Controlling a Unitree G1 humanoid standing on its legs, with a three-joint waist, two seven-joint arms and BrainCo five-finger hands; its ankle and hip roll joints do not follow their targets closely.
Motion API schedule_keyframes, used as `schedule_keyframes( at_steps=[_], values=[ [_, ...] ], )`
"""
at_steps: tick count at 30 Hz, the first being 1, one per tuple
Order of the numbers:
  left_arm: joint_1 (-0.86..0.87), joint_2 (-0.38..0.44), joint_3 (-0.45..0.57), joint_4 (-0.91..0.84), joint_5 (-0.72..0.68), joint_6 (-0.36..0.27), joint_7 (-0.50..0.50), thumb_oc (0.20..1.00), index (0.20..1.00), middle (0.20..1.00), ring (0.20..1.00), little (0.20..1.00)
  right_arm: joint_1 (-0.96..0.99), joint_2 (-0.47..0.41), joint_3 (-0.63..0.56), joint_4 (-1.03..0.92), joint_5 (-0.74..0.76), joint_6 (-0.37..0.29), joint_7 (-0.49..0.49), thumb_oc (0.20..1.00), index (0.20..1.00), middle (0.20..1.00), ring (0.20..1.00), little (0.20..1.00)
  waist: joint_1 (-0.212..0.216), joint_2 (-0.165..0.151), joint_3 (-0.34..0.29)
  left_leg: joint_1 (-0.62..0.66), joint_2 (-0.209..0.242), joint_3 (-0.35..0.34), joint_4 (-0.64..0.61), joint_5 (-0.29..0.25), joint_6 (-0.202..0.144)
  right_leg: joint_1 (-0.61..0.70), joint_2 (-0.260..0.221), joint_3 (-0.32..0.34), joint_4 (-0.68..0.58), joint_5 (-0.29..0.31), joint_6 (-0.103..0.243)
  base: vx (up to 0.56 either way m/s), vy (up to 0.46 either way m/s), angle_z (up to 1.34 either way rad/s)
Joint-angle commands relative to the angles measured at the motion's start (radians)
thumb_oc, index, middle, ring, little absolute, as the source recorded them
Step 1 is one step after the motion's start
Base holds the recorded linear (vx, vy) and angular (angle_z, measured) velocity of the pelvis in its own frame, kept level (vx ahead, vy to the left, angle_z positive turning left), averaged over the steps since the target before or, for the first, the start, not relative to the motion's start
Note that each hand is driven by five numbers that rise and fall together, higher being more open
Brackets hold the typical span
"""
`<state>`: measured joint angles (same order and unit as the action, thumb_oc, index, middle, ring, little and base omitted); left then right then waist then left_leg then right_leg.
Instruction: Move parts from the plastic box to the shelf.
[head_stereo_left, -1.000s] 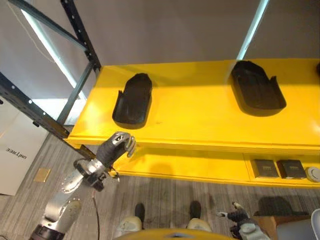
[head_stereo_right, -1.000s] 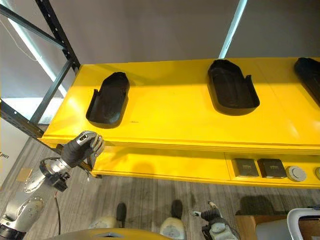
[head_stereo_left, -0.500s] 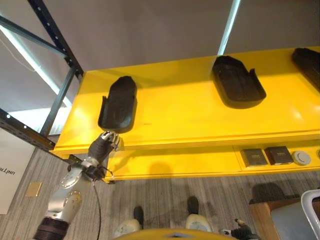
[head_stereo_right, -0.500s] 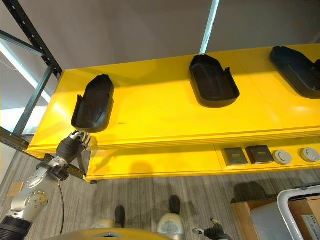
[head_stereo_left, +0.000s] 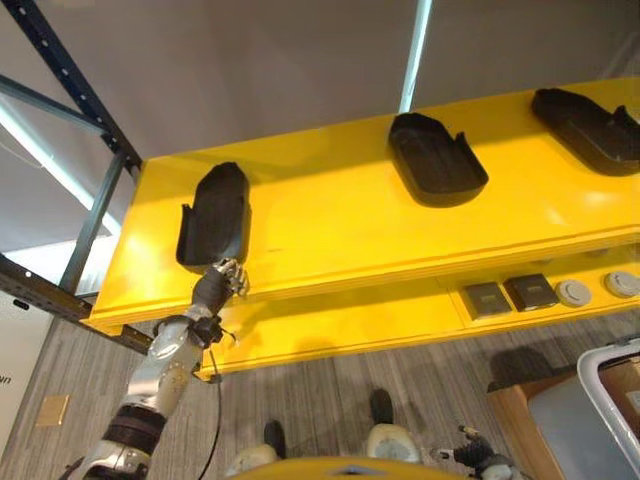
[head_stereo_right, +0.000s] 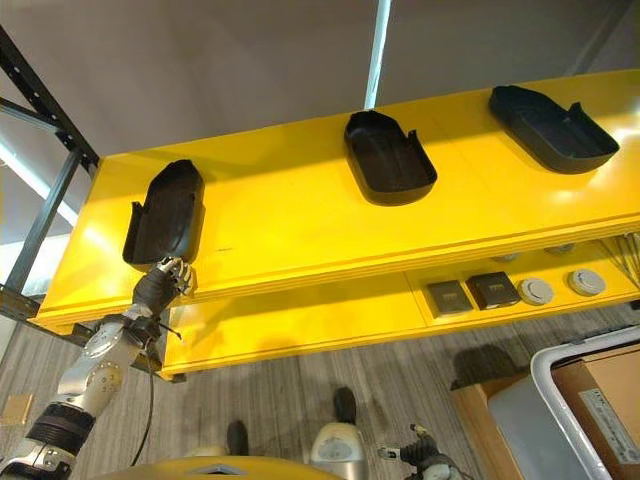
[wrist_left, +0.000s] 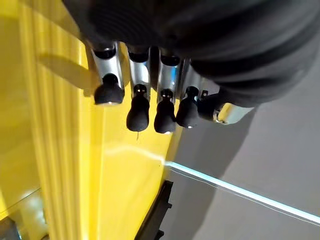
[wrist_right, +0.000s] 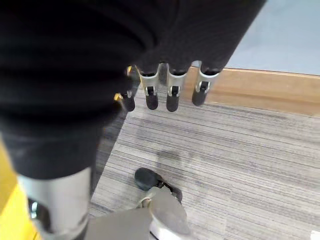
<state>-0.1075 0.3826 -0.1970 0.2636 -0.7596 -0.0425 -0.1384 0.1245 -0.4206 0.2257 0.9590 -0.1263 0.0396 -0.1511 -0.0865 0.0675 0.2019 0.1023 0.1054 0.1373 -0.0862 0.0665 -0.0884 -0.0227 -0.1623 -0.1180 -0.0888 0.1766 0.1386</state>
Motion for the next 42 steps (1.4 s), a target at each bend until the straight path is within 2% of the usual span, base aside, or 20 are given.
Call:
schedule_keyframes(
  at_steps=[1,9,11,15,18,21,22,23,25,28,34,39,42],
  values=[
    [-0.097,-0.003,0.037,0.086,0.033,-0.058,0.042,0.200,0.200,0.200,0.200,0.200,-0.018,-0.035,0.031,-0.020,-0.040,-0.008,0.013,1.000,1.000,1.000,1.000,1.000,-0.016,-0.010,0.011,-0.050,0.051,0.005,0.003,0.045,0.003,0.068,-0.017,0.011,0.090,-0.108,0.004,0.03,-0.007,-0.06],
    [-0.158,-0.001,0.057,0.186,0.064,-0.079,0.112,0.200,0.200,0.200,0.200,0.200,-0.027,-0.044,0.042,-0.015,-0.040,-0.012,0.019,1.000,1.000,1.000,1.000,1.000,-0.030,-0.012,0.014,-0.044,0.055,0.010,0.004,0.045,0.003,0.066,-0.016,0.018,0.096,-0.111,0.004,0.01,0.001,0.01],
    [-0.200,0.011,0.073,0.259,0.049,-0.098,0.144,0.200,0.200,0.200,0.200,0.200,-0.030,-0.046,0.050,-0.011,-0.041,-0.015,0.019,1.000,1.000,1.000,1.000,1.000,-0.038,-0.011,0.012,-0.040,0.056,0.013,0.005,0.044,0.003,0.067,-0.016,0.021,0.098,-0.114,0.005,0.03,0.009,0.29],
    [-0.216,0.025,0.081,0.258,0.054,-0.138,0.145,0.200,0.200,0.200,0.200,0.200,-0.033,-0.044,0.056,-0.009,-0.037,-0.012,0.017,1.000,1.000,1.000,1.000,1.000,-0.038,-0.012,0.016,-0.039,0.058,0.011,0.007,0.042,0.004,0.064,-0.017,0.023,0.103,-0.116,0.005,0.01,-0.004,-0.19],
    [-0.208,0.037,0.093,0.149,0.030,-0.157,0.126,0.200,0.200,0.200,0.200,0.200,-0.034,-0.042,0.048,0.001,-0.030,-0.021,0.011,1.000,1.000,1.000,1.000,1.000,-0.030,-0.010,0.023,-0.043,0.055,0.004,0.009,0.041,0.005,0.062,-0.018,0.022,0.103,-0.117,0.002,-0.01,-0.001,-0.20],
    [-0.171,0.048,0.112,-0.059,0.052,-0.143,0.148,0.200,0.200,0.200,0.200,0.200,-0.033,-0.034,0.030,0.015,-0.020,-0.031,0.003,1.000,1.000,1.000,1.000,1.000,-0.013,-0.009,0.033,-0.049,0.052,-0.007,0.011,0.041,0.007,0.063,-0.019,0.017,0.102,-0.116,-0.002,-0.01,-0.001,0.11],
    [-0.128,0.048,0.134,-0.215,0.065,-0.119,0.166,0.200,0.200,0.200,0.200,0.200,-0.028,-0.022,0.016,0.016,-0.017,-0.031,-0.003,1.000,1.000,1.000,1.000,1.000,0.003,-0.008,0.037,-0.053,0.048,-0.018,0.011,0.042,0.007,0.067,-0.020,0.011,0.099,-0.116,-0.004,-0.01,-0.011,-0.18],
    [-0.128,0.048,0.134,-0.215,0.065,-0.119,0.166,0.200,0.200,0.200,0.200,0.200,-0.028,-0.022,0.016,0.016,-0.017,-0.031,-0.003,1.000,1.000,1.000,1.000,1.000,0.003,-0.008,0.037,-0.053,0.048,-0.018,0.011,0.042,0.007,0.067,-0.020,0.011,0.099,-0.116,-0.004,0.00,-0.022,0.07],
    [-0.077,0.038,0.164,-0.357,0.082,-0.089,0.170,0.200,0.200,0.200,0.200,0.200,-0.018,-0.007,0.003,-0.001,-0.012,-0.022,-0.010,1.000,1.000,1.000,1.000,1.000,0.021,-0.010,0.039,-0.058,0.044,-0.030,0.011,0.042,0.006,0.073,-0.022,-0.001,0.096,-0.115,-0.004,0.00,-0.023,0.47],
    [-0.039,0.035,0.177,-0.440,0.087,-0.073,0.147,0.200,0.200,0.200,0.200,0.200,-0.011,0.006,-0.009,-0.010,-0.008,-0.017,-0.016,1.000,1.000,1.000,1.000,1.000,0.035,-0.012,0.036,-0.062,0.038,-0.040,0.010,0.040,0.007,0.078,-0.022,-0.010,0.093,-0.117,-0.003,0.00,-0.016,0.02],
    [-0.014,0.047,0.182,-0.483,0.094,-0.055,0.167,0.200,0.200,0.200,0.200,0.200,-0.009,0.012,-0.014,-0.008,-0.005,-0.012,-0.021,1.000,1.000,1.000,1.000,1.000,0.047,-0.011,0.031,-0.062,0.035,-0.046,0.010,0.040,0.006,0.087,-0.023,-0.019,0.088,-0.116,-0.001,0.01,-0.001,0.05],
    [-0.020,0.061,0.175,-0.432,0.105,-0.021,0.201,0.200,0.200,0.200,0.200,0.200,-0.011,0.011,-0.012,0.004,-0.005,-0.017,-0.022,1.000,1.000,1.000,1.000,1.000,0.047,-0.011,0.027,-0.059,0.036,-0.044,0.010,0.041,0.005,0.090,-0.022,-0.018,0.086,-0.117,0.000,0.01,0.002,0.02],
    [-0.036,0.067,0.160,-0.363,0.119,-0.022,0.213,0.200,0.200,0.200,0.200,0.200,-0.020,0.004,-0.004,0.008,0.001,-0.017,-0.018,1.000,1.000,1.000,1.000,1.000,0.044,-0.012,0.023,-0.056,0.038,-0.043,0.010,0.041,0.004,0.091,-0.020,-0.017,0.086,-0.118,0.000,0.00,0.000,0.00]
  ],
)
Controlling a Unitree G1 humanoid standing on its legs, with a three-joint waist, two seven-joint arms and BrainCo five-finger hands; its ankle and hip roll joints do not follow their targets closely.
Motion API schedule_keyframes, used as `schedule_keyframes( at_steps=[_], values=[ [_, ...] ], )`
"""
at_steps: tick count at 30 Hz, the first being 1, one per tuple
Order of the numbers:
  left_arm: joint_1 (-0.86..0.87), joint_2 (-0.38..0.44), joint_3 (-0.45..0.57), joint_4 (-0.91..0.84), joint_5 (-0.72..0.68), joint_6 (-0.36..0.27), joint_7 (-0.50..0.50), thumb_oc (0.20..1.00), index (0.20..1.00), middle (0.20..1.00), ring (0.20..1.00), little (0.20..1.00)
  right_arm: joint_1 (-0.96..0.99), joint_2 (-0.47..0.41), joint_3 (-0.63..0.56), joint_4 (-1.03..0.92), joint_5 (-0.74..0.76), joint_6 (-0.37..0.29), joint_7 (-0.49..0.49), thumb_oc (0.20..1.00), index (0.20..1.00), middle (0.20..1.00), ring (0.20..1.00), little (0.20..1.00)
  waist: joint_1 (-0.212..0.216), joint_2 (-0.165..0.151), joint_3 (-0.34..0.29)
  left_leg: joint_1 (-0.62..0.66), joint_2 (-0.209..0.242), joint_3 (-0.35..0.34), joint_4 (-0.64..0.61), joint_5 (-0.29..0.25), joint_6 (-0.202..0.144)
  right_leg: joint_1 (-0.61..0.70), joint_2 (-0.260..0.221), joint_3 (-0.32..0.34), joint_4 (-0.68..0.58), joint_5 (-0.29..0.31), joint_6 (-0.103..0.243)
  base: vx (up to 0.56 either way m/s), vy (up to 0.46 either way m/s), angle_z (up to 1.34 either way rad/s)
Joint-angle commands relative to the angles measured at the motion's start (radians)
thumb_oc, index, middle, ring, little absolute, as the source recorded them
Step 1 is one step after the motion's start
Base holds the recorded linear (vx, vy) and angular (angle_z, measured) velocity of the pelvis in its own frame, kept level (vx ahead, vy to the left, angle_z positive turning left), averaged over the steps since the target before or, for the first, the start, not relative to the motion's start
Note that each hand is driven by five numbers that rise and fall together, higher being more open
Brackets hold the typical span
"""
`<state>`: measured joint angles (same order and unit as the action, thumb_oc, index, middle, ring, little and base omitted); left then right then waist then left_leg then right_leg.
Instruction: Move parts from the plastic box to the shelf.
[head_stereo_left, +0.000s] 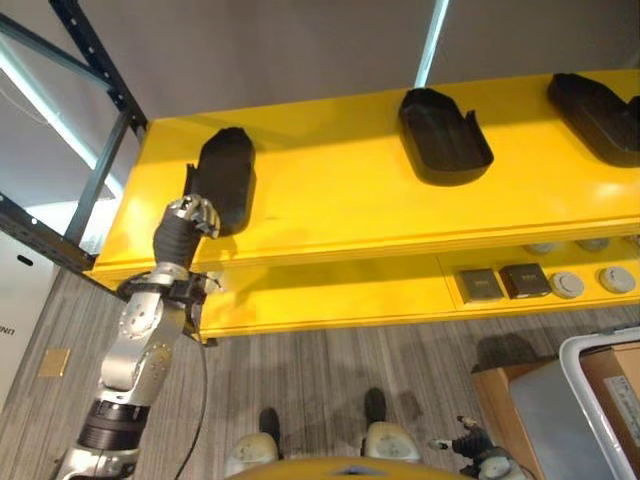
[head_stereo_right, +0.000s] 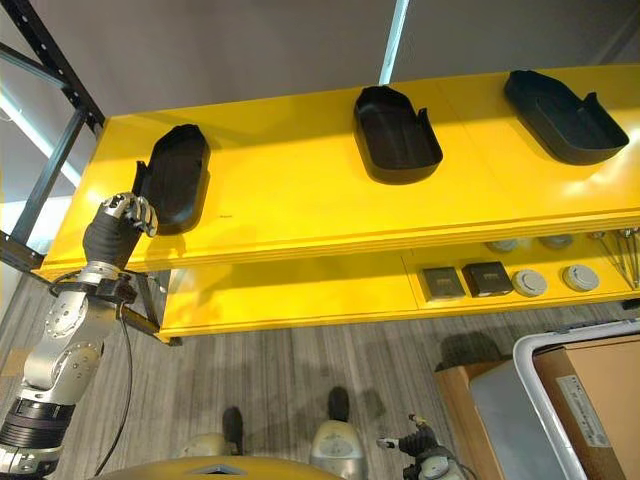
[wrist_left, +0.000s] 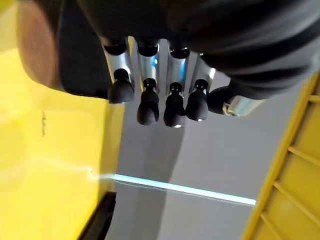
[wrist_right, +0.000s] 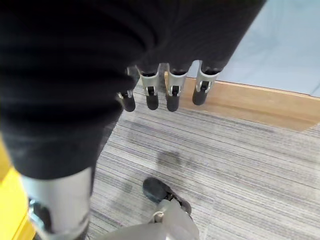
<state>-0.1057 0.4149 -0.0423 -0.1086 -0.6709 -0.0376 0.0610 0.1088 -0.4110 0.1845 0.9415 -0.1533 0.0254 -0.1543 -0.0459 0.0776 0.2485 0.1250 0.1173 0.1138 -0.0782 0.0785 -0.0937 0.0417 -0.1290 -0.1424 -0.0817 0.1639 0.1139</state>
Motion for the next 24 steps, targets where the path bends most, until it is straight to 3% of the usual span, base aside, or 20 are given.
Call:
schedule_keyframes(
  at_steps=[1,10,24],
  values=[
    [-0.049,0.032,-0.003,0.061,0.026,-0.025,0.022,0.200,0.200,0.200,0.200,0.200,-0.004,-0.010,0.042,0.020,0.023,0.001,-0.009,1.000,1.000,1.000,1.000,1.000,-0.002,-0.023,-0.026,-0.075,0.028,-0.016,0.002,0.029,0.009,0.029,-0.052,0.010,0.079,-0.105,0.025,0.00,0.000,0.00],
    [-0.109,0.016,-0.035,0.249,0.039,-0.047,0.054,0.200,0.200,0.200,0.200,0.200,-0.010,-0.021,0.061,0.022,0.010,0.007,0.005,1.000,1.000,1.000,1.000,1.000,-0.024,-0.029,-0.034,-0.061,0.035,0.000,0.004,0.028,0.008,0.032,-0.049,0.021,0.082,-0.106,0.027,0.01,0.002,-0.06],
    [-0.193,0.010,-0.051,0.395,0.064,-0.060,0.091,0.200,0.200,0.200,0.200,0.200,-0.019,-0.039,0.081,0.022,0.002,0.003,0.022,1.000,1.000,1.000,1.000,1.000,-0.047,-0.037,-0.033,-0.056,0.042,0.009,0.014,0.025,0.010,0.026,-0.045,0.038,0.090,-0.107,0.026,0.00,0.000,-0.02]
  ],
)
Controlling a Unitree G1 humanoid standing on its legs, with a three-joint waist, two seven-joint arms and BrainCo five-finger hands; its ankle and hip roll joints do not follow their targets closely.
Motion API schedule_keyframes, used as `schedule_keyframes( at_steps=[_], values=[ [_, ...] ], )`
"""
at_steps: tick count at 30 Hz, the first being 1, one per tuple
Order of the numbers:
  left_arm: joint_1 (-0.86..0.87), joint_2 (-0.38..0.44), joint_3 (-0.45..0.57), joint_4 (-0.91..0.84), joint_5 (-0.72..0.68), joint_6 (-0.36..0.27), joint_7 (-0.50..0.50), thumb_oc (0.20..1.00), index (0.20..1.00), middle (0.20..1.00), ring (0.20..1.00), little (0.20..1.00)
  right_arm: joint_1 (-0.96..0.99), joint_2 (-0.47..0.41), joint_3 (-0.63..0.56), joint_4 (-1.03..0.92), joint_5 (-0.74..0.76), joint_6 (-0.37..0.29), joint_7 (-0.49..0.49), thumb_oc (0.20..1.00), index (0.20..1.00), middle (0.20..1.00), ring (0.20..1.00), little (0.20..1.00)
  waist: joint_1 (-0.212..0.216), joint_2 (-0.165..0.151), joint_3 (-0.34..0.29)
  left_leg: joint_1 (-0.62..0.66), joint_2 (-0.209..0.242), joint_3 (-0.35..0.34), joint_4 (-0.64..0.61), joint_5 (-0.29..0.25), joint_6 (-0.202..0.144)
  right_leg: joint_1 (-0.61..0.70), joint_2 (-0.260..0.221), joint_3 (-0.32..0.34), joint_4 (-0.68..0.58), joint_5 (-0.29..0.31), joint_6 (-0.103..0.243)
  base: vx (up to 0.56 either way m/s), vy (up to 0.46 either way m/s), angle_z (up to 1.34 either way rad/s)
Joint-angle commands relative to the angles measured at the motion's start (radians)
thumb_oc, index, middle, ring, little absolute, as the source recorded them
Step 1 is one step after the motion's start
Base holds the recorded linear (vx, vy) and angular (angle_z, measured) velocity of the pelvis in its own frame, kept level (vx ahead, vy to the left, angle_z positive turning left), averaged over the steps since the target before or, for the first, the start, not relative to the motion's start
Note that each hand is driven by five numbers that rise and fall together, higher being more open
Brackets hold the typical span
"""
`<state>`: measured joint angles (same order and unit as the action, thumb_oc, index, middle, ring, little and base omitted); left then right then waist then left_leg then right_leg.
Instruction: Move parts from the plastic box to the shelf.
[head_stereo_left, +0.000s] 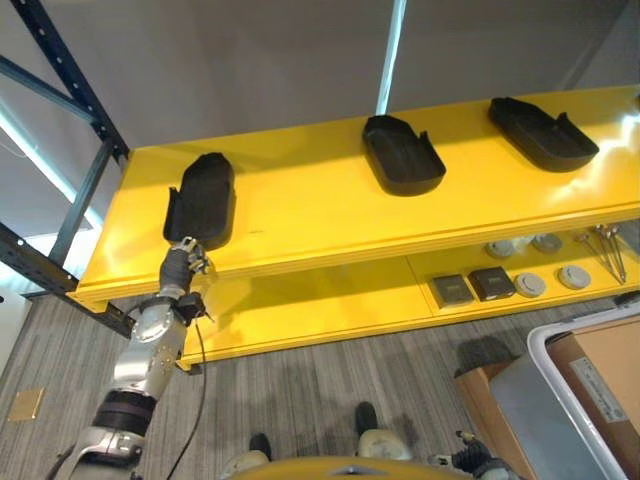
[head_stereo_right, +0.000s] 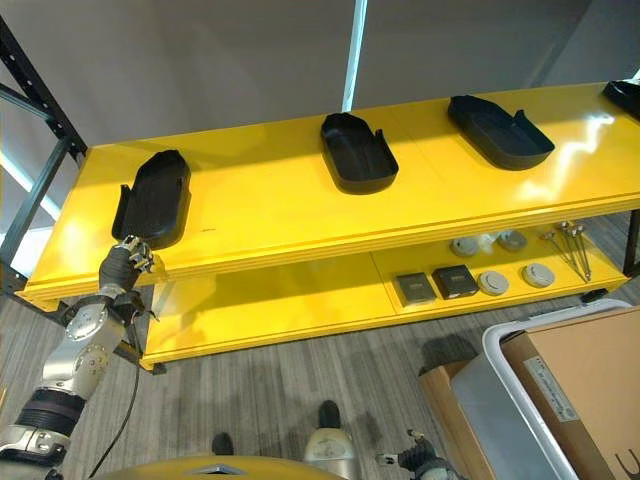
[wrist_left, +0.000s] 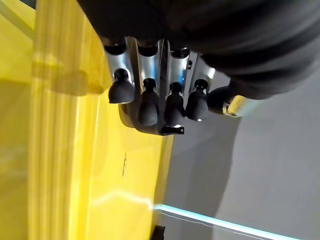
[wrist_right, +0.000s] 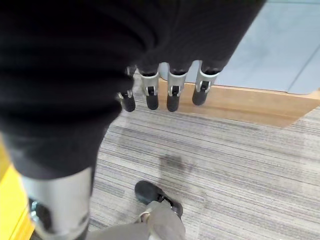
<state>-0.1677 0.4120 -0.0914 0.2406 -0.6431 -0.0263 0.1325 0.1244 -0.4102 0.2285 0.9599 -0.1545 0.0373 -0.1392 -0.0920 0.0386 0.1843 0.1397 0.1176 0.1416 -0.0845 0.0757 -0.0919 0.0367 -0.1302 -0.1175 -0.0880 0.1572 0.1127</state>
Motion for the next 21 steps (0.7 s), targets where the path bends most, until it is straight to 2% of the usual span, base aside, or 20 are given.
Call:
schedule_keyframes(
  at_steps=[1,21],
  values=[
    [-0.135,0.014,-0.003,0.049,0.038,-0.071,0.022,0.200,0.200,0.200,0.200,0.200,-0.034,-0.040,0.037,0.004,0.005,-0.009,0.006,1.000,1.000,1.000,1.000,1.000,-0.001,0.002,0.031,-0.071,0.042,-0.018,0.021,0.027,0.008,0.030,-0.044,0.014,0.096,-0.101,0.027,0.00,0.000,0.00],
    [-0.259,0.049,0.001,0.252,0.071,-0.081,0.071,0.200,0.200,0.200,0.200,0.200,-0.042,-0.057,0.061,0.027,-0.007,-0.027,0.019,1.000,1.000,1.000,1.000,1.000,-0.028,-0.006,0.031,-0.073,0.049,-0.002,0.035,0.019,0.007,0.018,-0.040,0.033,0.103,-0.104,0.029,0.00,0.000,-0.03]
  ],
)
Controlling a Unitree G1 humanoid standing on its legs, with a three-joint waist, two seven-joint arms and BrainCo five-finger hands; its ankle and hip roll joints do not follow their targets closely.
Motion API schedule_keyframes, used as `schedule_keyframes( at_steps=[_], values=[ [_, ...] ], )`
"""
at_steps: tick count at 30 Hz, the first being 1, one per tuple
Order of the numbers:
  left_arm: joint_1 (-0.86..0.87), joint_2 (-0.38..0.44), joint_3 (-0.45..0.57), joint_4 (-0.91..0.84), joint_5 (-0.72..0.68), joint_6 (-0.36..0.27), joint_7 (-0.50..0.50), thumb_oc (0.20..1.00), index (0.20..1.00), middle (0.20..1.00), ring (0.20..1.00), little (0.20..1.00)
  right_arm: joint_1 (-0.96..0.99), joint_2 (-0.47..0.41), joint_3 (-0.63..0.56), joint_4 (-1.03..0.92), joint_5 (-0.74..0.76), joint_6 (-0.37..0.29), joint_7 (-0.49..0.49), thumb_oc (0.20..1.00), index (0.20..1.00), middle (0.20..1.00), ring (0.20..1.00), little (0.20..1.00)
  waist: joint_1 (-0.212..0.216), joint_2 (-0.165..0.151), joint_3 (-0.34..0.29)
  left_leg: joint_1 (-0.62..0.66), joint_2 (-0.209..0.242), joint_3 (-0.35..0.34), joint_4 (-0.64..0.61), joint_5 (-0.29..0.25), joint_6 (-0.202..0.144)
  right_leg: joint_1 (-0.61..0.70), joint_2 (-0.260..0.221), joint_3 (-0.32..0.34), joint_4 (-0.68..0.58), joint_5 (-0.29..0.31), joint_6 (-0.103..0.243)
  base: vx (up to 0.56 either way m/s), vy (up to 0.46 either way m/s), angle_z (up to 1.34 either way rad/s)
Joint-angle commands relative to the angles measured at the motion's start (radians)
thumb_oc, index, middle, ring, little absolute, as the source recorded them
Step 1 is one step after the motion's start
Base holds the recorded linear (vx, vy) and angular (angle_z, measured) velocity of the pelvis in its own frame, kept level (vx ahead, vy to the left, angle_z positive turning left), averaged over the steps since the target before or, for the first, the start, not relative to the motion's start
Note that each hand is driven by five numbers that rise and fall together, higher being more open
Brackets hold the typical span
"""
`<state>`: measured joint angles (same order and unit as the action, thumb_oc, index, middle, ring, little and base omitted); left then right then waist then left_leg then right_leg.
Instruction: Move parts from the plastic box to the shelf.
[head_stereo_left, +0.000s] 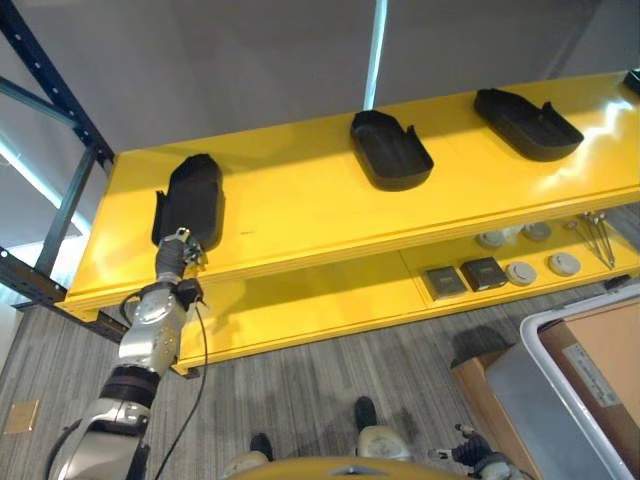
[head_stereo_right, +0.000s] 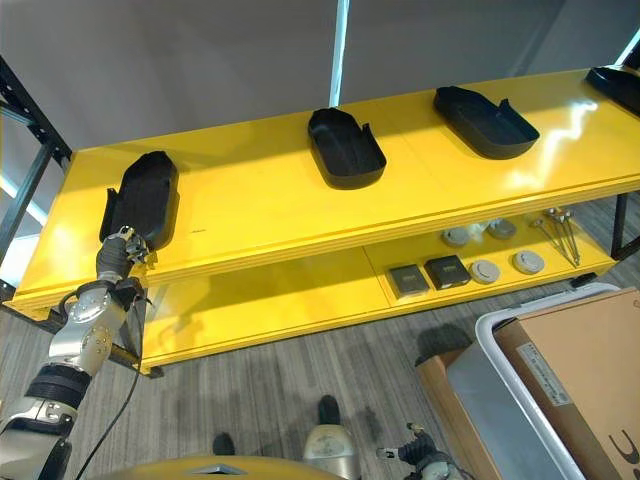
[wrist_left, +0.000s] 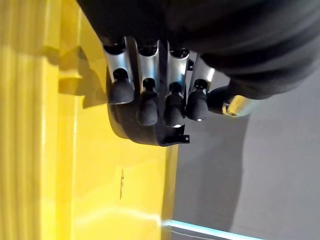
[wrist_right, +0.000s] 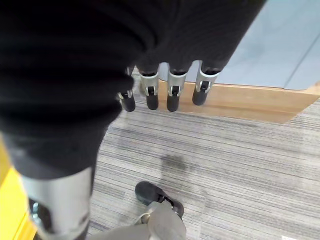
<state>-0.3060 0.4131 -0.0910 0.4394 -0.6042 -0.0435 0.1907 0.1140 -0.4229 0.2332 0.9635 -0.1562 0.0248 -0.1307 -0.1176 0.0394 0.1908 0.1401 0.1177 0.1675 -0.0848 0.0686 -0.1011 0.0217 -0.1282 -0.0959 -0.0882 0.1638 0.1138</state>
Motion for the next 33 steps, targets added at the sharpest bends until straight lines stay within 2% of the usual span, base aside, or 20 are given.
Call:
schedule_keyframes(
  at_steps=[1,7,11,20,25,27,28,29,30,32,33],
  values=[
    [-0.126,0.048,0.000,0.063,0.029,-0.064,0.016,0.200,0.200,0.200,0.200,0.200,-0.032,-0.045,0.058,0.024,-0.005,-0.015,0.011,1.000,1.000,1.000,1.000,1.000,-0.004,-0.007,0.024,-0.073,0.049,-0.028,0.035,0.026,0.016,0.033,-0.042,0.012,0.103,-0.111,0.028,0.00,0.000,0.00],
    [-0.175,0.062,0.001,0.174,0.037,-0.057,0.031,0.200,0.200,0.200,0.200,0.200,-0.032,-0.049,0.073,0.016,-0.006,-0.012,0.015,1.000,1.000,1.000,1.000,1.000,-0.017,-0.010,0.020,-0.069,0.053,-0.017,0.037,0.025,0.014,0.032,-0.039,0.019,0.103,-0.111,0.029,0.00,0.000,0.00],
    [-0.228,0.091,0.000,0.289,-0.015,-0.052,0.040,0.200,0.200,0.200,0.200,0.200,-0.034,-0.061,0.091,0.022,-0.013,-0.013,0.019,1.000,1.000,1.000,1.000,1.000,-0.034,-0.014,0.018,-0.069,0.059,-0.004,0.040,0.022,0.012,0.026,-0.036,0.029,0.103,-0.112,0.030,0.01,0.002,-0.08],
    [-0.295,0.112,-0.008,0.373,-0.017,-0.029,0.050,0.200,0.200,0.200,0.200,0.200,-0.039,-0.060,0.114,0.036,-0.008,-0.032,0.018,1.000,1.000,1.000,1.000,1.000,-0.052,-0.023,0.020,-0.069,0.062,0.005,0.045,0.016,0.012,0.020,-0.032,0.042,0.105,-0.114,0.030,0.01,-0.006,-0.06],
    [-0.316,0.106,-0.020,0.386,-0.031,-0.054,0.020,0.200,0.200,0.200,0.200,0.200,-0.038,-0.052,0.121,0.045,-0.011,-0.047,0.017,1.000,1.000,1.000,1.000,1.000,-0.055,-0.026,0.014,-0.064,0.061,0.008,0.044,0.013,0.014,0.023,-0.030,0.044,0.108,-0.119,0.029,0.00,-0.003,-0.01],
    [-0.305,0.097,-0.022,0.364,-0.045,-0.095,-0.001,0.200,0.200,0.200,0.200,0.200,-0.033,-0.044,0.118,0.045,-0.011,-0.047,0.012,1.000,1.000,1.000,1.000,1.000,-0.051,-0.027,0.011,-0.060,0.060,0.007,0.043,0.010,0.015,0.027,-0.030,0.042,0.107,-0.119,0.029,0.00,0.000,0.00],
    [-0.299,0.093,-0.024,0.350,-0.057,-0.117,-0.016,0.235,0.235,0.235,0.235,0.235,-0.031,-0.041,0.117,0.047,-0.010,-0.049,0.010,1.000,1.000,1.000,1.000,1.000,-0.048,-0.027,0.009,-0.059,0.059,0.006,0.042,0.010,0.015,0.029,-0.030,0.041,0.107,-0.120,0.029,0.00,0.000,0.00],
    [-0.284,0.082,-0.023,0.313,-0.065,-0.153,-0.029,0.573,0.573,0.573,0.573,0.573,-0.029,-0.037,0.112,0.048,-0.009,-0.049,0.008,1.000,1.000,1.000,1.000,1.000,-0.043,-0.026,0.008,-0.056,0.058,0.004,0.040,0.008,0.017,0.032,-0.030,0.039,0.105,-0.120,0.029,0.00,0.000,0.00],
    [-0.263,0.067,-0.018,0.265,-0.068,-0.187,-0.044,1.000,1.000,1.000,1.000,1.000,-0.027,-0.032,0.104,0.049,-0.010,-0.050,0.007,1.000,1.000,1.000,1.000,1.000,-0.036,-0.025,0.008,-0.053,0.056,0.000,0.038,0.007,0.018,0.037,-0.031,0.036,0.103,-0.121,0.028,0.00,0.000,0.00],
    [-0.213,0.048,-0.010,0.143,-0.063,-0.232,-0.078,1.000,1.000,1.000,1.000,1.000,-0.026,-0.020,0.091,0.055,-0.012,-0.053,0.005,1.000,1.000,1.000,1.000,1.000,-0.020,-0.024,0.006,-0.050,0.053,-0.007,0.034,0.006,0.019,0.044,-0.032,0.029,0.100,-0.122,0.027,-0.04,-0.027,0.01],
    [-0.173,0.040,-0.009,0.034,-0.054,-0.216,-0.075,1.000,1.000,1.000,1.000,1.000,-0.024,-0.011,0.082,0.057,-0.012,-0.052,0.002,1.000,1.000,1.000,1.000,1.000,-0.009,-0.024,0.005,-0.049,0.052,-0.013,0.032,0.005,0.021,0.049,-0.033,0.024,0.099,-0.123,0.026,-0.04,-0.026,-0.01]
  ],
)
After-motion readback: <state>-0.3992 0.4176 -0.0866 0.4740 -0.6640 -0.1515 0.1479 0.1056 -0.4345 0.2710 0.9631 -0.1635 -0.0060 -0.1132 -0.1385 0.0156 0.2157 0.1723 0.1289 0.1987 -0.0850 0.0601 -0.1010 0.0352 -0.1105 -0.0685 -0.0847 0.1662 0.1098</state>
